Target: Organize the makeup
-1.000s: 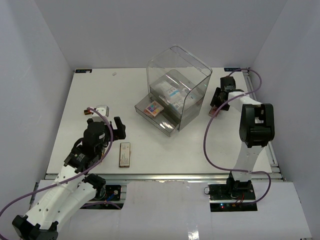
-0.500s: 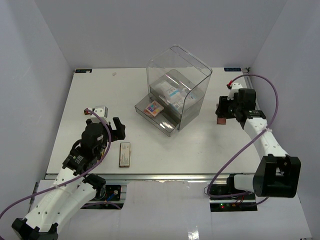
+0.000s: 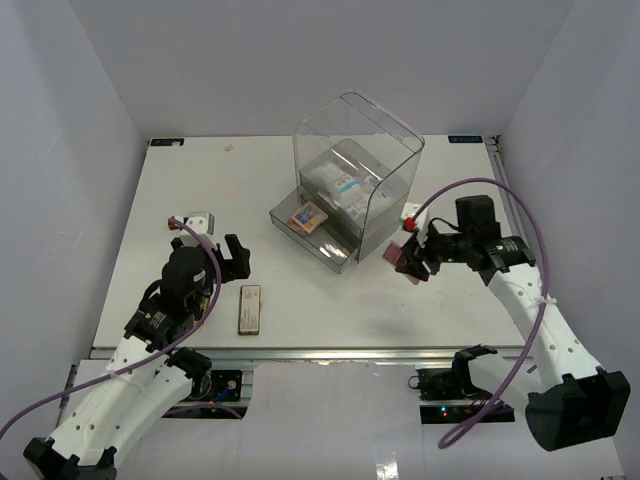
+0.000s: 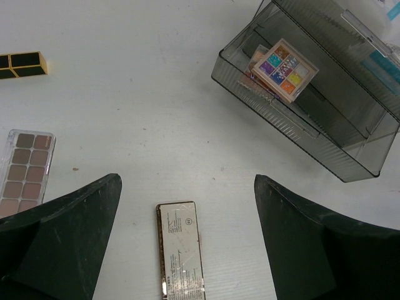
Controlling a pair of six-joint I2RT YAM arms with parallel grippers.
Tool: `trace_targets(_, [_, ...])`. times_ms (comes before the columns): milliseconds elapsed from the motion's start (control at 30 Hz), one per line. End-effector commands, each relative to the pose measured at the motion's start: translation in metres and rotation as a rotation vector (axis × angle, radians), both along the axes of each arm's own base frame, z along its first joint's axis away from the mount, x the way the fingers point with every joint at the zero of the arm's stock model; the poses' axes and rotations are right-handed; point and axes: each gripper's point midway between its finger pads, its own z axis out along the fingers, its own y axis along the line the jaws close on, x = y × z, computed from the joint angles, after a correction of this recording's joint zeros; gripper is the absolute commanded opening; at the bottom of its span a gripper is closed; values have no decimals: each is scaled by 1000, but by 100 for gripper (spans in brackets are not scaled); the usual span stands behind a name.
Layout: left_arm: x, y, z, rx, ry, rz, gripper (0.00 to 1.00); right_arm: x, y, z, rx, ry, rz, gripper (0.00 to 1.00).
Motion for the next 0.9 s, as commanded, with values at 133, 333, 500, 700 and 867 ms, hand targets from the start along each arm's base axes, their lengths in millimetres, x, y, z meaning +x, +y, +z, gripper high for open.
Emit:
trace_targets(133, [2,4,5,-7,-28,22,98,-40,115,52,-34,-218,430,16])
trace_targets(333, [2,7,5,-3,-27,37,98,-19,187,61,-98,-252,425,15])
trace_targets(500, [2,8,4,-2,-25,45,98,33,226,60,-133,-270,284,15])
trace_targets(700, [2,8,5,-4,-26,42,98,78,231,29,-227,-301,139,18])
trace_targets(867, [2,6,4,-2,-22,32,98,102,217,15,-260,-299,43,23])
